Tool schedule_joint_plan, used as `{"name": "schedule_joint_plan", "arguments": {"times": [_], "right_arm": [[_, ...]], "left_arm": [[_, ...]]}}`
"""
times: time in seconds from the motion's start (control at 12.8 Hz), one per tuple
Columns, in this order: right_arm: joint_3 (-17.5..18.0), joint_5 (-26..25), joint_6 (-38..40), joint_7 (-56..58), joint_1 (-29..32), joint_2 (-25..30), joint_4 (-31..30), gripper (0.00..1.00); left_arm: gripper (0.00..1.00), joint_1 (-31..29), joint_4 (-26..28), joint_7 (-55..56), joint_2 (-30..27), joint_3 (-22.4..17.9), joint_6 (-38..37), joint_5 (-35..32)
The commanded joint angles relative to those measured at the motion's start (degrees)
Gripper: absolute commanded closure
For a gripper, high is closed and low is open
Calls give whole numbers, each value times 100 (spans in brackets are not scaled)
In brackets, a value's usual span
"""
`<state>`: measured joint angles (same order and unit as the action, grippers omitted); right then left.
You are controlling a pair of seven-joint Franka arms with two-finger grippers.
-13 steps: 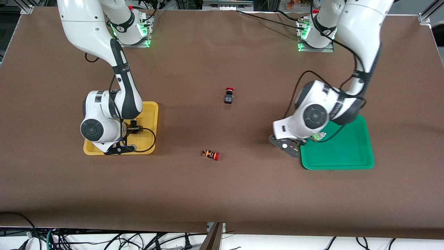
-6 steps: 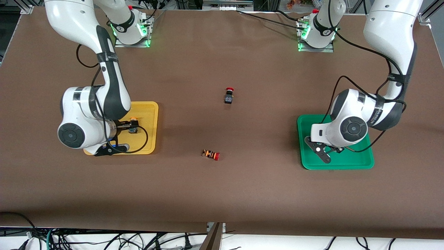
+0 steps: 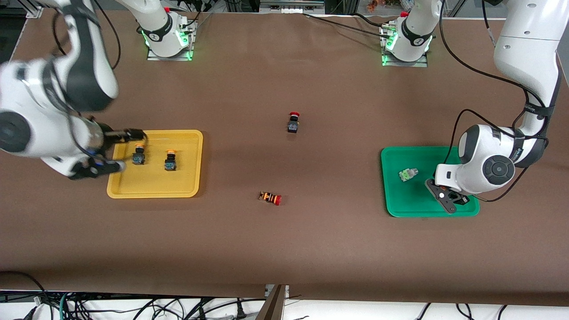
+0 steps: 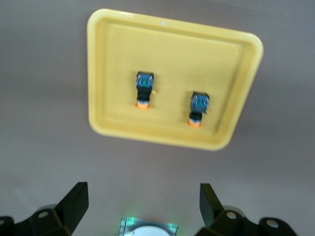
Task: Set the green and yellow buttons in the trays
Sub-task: 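Release the green button in the green tray while the right gripper returns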
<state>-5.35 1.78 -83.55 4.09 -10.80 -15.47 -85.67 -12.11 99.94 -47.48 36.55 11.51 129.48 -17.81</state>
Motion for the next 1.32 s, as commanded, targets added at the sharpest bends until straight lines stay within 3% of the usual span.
{"name": "schedule_joint_plan", "arguments": {"times": [0.0,0.23,0.62,0.86,0.94,1.09,1.17,1.25], "right_arm": [[446,-160,110,-66,297,1263,-792,0],[535,-501,427,-66,412,1713,-627,0],[588,-530,734,-40,412,1978,-380,0],[500,-512,840,-66,403,1838,-371,0],[491,-512,831,-66,386,1820,-345,0],[500,-529,831,-66,351,1750,-266,0],[500,-529,831,-57,359,1723,-240,0],[500,-521,822,-66,351,1723,-239,0]], "left_arm": [[0,51,-9,37,-419,175,-378,58],[0,78,-298,755,-920,360,-1342,444],[0,113,-2213,2679,-1140,966,-3882,507],[0,165,-2839,3008,-1377,985,-4737,515],[0,366,-2788,3086,-1691,837,-4722,515],[0,1416,-2491,4353,-2307,-424,-4669,777],[0,1701,-2271,5083,-2597,-813,-4608,1092],[0,1695,-1616,5430,-3052,-843,-4338,1296]]}}
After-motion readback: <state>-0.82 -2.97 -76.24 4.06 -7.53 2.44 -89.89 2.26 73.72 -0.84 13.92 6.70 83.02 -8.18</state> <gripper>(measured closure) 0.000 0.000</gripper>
